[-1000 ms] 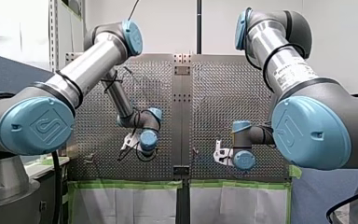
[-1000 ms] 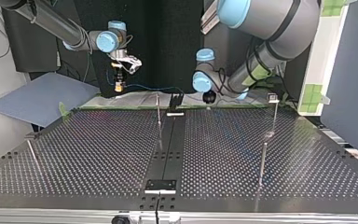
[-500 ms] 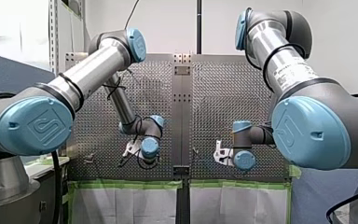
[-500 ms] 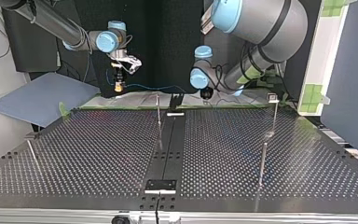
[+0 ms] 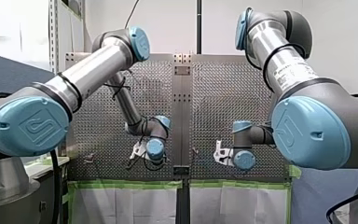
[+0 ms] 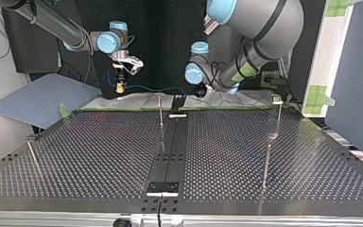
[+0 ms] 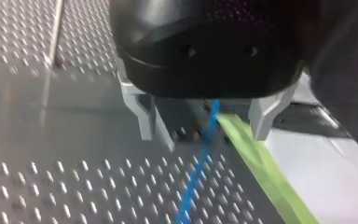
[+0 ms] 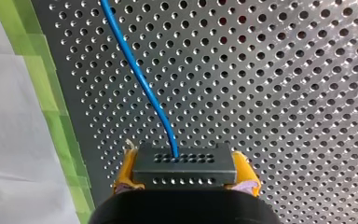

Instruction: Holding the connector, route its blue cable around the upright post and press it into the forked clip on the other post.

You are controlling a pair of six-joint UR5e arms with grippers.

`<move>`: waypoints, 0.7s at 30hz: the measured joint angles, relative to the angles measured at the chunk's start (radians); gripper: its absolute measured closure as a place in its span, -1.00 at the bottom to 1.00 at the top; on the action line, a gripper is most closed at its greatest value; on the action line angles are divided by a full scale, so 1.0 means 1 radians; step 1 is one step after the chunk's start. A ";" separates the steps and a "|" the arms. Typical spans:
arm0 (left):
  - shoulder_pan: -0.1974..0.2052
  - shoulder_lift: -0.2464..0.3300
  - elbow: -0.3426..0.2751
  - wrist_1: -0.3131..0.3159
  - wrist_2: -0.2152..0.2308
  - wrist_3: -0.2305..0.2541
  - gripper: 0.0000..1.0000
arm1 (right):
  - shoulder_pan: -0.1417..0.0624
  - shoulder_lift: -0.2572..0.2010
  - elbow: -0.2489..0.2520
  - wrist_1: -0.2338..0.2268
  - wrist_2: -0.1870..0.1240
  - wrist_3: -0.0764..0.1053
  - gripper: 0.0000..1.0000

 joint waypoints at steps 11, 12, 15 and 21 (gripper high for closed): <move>-0.023 -0.031 0.025 -0.003 -0.008 -0.032 -1.00 | 0.002 0.000 0.000 0.014 0.000 -0.001 1.00; -0.024 -0.038 0.031 -0.010 -0.012 -0.029 -1.00 | 0.002 0.000 0.000 0.016 0.000 -0.001 1.00; -0.026 -0.065 0.051 -0.029 -0.019 -0.022 -1.00 | 0.002 0.000 0.000 0.019 0.000 -0.003 1.00; -0.032 -0.119 0.079 -0.032 -0.009 -0.027 -1.00 | 0.001 -0.001 0.000 0.021 0.000 -0.007 1.00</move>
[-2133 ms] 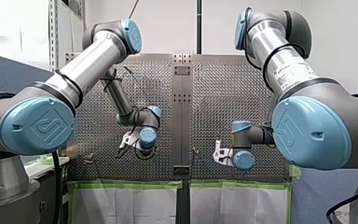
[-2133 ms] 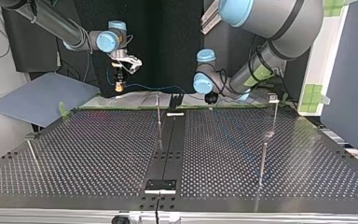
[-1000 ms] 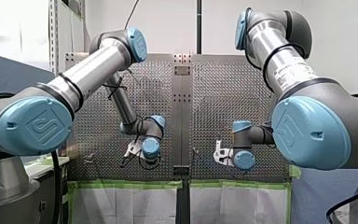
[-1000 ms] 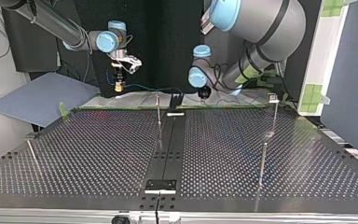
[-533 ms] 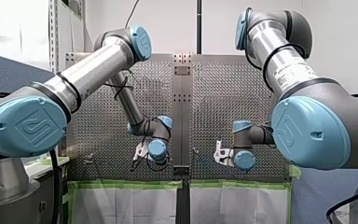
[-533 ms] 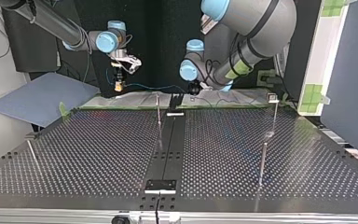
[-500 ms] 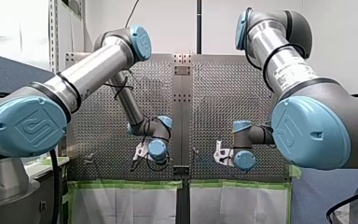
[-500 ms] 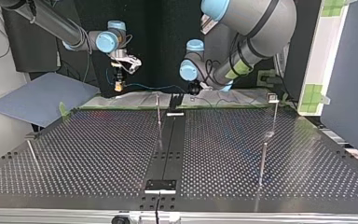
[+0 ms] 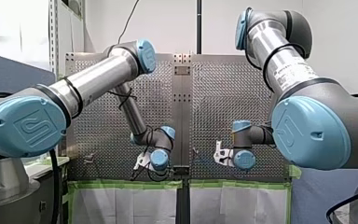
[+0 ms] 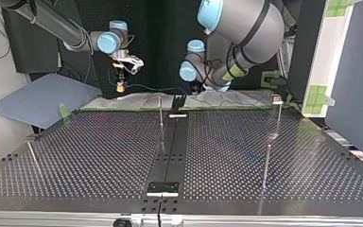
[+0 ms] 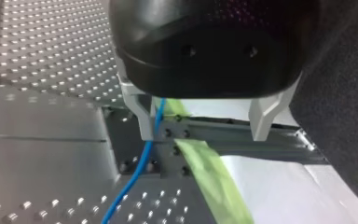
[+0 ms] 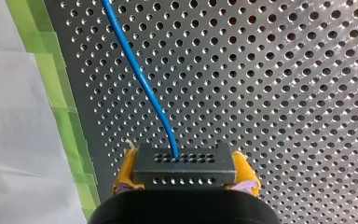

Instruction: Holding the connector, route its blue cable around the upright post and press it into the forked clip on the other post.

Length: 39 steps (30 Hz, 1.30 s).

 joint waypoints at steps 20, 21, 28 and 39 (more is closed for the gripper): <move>-0.019 -0.038 0.055 0.034 0.071 -0.064 -1.00 | -0.003 0.000 -0.011 0.021 -0.001 -0.011 1.00; -0.021 -0.045 0.058 0.028 0.077 -0.068 -1.00 | -0.003 0.000 -0.013 0.024 -0.001 -0.012 1.00; -0.031 -0.093 0.068 0.038 0.136 -0.122 -1.00 | -0.004 0.000 -0.024 0.047 -0.001 -0.022 1.00; -0.021 -0.097 0.096 0.055 0.227 -0.213 -1.00 | -0.004 0.000 -0.025 0.047 -0.001 -0.029 1.00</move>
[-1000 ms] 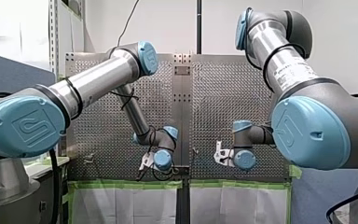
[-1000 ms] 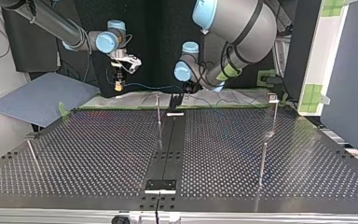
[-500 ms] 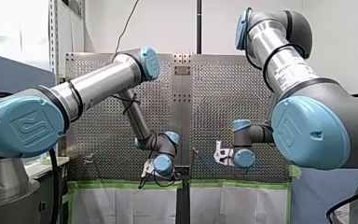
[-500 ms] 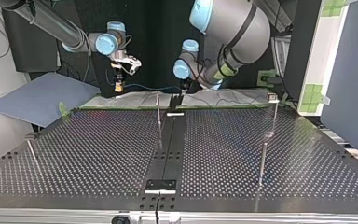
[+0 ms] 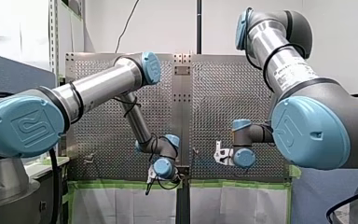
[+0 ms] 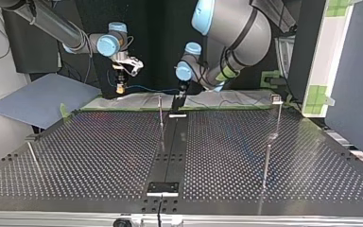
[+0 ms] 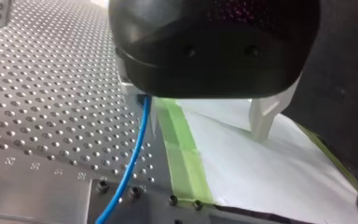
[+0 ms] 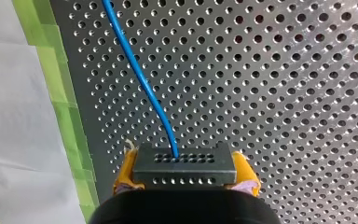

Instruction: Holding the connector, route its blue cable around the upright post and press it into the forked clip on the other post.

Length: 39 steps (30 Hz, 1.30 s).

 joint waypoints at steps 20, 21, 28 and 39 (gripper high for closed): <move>0.039 0.095 -0.046 0.016 0.072 -0.183 -1.00 | -0.013 0.001 -0.001 -0.010 -0.007 -0.021 1.00; 0.040 0.096 -0.051 0.021 0.073 -0.191 -1.00 | -0.015 0.001 -0.001 -0.012 -0.010 -0.021 1.00; 0.045 0.097 -0.107 0.079 0.093 -0.255 -1.00 | -0.032 0.001 -0.009 -0.016 -0.058 -0.017 1.00; 0.042 0.098 -0.140 0.156 0.097 -0.311 -1.00 | -0.036 0.001 -0.032 0.034 -0.140 -0.034 1.00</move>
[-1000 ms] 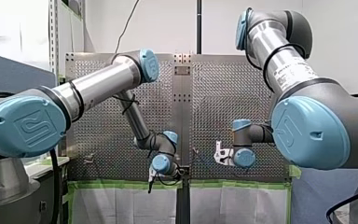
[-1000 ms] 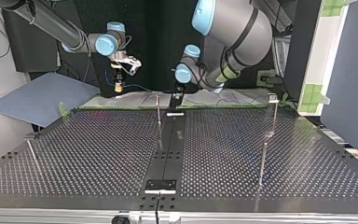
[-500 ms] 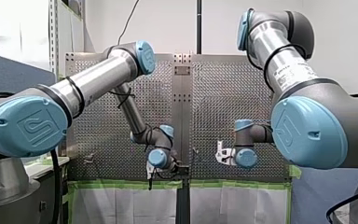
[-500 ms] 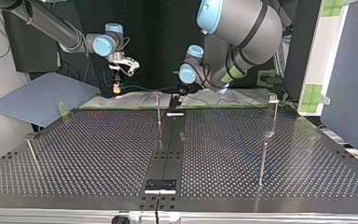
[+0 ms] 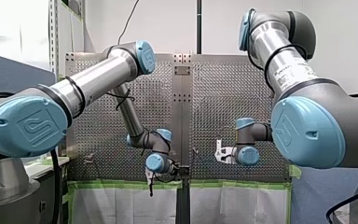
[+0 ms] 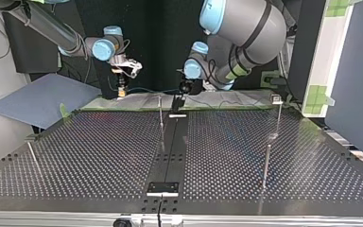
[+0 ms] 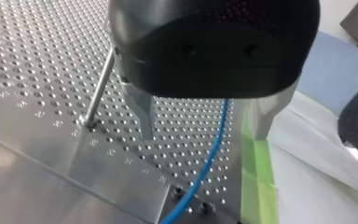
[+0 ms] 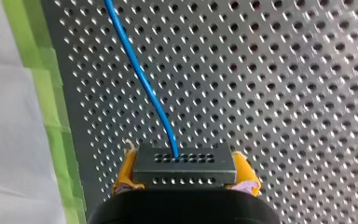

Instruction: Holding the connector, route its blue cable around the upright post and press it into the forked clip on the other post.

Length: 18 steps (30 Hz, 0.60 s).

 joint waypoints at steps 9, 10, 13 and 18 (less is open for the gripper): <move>-0.015 0.006 -0.001 0.034 -0.009 -0.031 -1.00 | 0.008 0.001 -0.001 0.025 -0.043 -0.019 1.00; -0.018 0.010 -0.002 0.035 -0.015 -0.034 -1.00 | 0.008 0.001 -0.001 0.026 -0.044 -0.019 1.00; -0.024 0.027 -0.005 0.036 -0.035 -0.038 -1.00 | 0.009 0.002 -0.001 0.026 -0.045 -0.021 1.00; -0.031 0.067 -0.019 0.040 -0.066 -0.044 -1.00 | 0.007 0.003 -0.001 0.019 -0.047 -0.019 1.00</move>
